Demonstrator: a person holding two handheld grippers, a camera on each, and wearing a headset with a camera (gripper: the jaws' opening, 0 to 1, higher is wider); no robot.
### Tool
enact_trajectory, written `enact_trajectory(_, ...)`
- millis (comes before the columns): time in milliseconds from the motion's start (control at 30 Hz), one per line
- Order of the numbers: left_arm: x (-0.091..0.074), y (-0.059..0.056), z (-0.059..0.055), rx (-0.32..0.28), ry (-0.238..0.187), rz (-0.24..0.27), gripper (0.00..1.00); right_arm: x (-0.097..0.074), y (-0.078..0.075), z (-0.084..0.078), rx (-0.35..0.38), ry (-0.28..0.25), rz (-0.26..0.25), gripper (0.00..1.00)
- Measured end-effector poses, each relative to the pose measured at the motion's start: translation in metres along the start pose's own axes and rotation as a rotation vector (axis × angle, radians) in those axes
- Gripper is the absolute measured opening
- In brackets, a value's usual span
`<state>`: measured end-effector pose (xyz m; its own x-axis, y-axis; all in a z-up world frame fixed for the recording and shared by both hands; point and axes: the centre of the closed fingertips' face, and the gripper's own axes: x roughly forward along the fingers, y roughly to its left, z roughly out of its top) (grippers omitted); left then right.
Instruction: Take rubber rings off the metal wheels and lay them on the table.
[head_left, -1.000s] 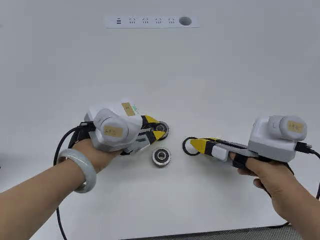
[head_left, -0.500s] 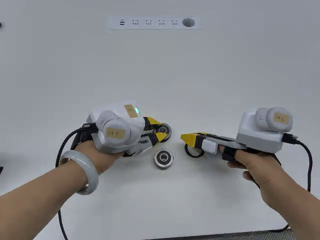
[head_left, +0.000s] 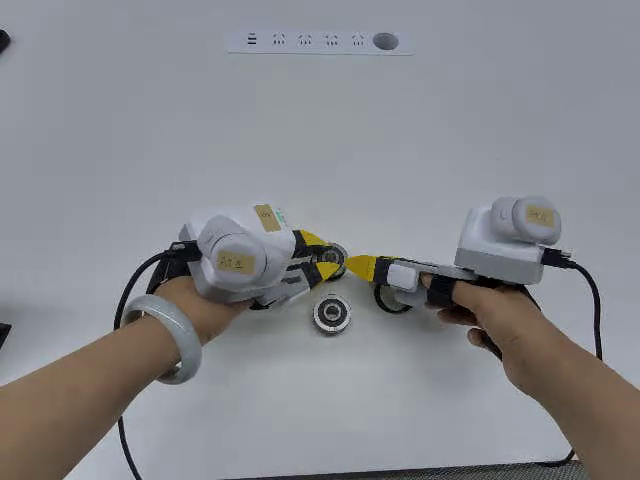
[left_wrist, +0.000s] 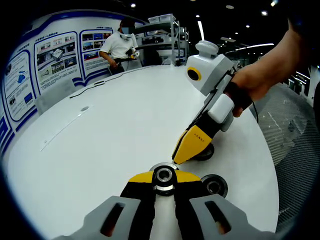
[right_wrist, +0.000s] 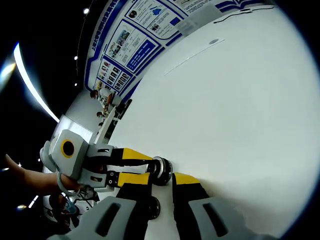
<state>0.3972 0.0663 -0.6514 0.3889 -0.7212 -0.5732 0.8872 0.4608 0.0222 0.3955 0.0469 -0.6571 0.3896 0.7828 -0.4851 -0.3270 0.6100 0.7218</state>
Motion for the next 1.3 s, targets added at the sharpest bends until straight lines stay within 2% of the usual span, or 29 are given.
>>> enact_trajectory(400,0.000,0.000,0.000,-0.005,-0.006,0.001,0.13,0.006,0.004,-0.005,0.051,0.036,0.017,0.18)
enact_trajectory(1000,0.000,0.000,0.000,-0.009,-0.012,-0.002,0.13,0.009,0.008,-0.005,0.137,0.051,0.055,0.16)
enact_trajectory(1167,0.000,0.000,0.000,-0.009,-0.012,-0.002,0.13,0.007,0.011,-0.005,0.145,0.053,0.060,0.18)
enact_trajectory(1200,0.000,0.000,0.000,-0.010,-0.012,-0.002,0.13,0.007,0.016,-0.005,0.151,0.060,0.086,0.14)
enact_trajectory(1300,0.000,0.000,0.000,-0.009,-0.012,-0.002,0.13,0.005,0.018,-0.005,0.133,0.054,0.070,0.15)
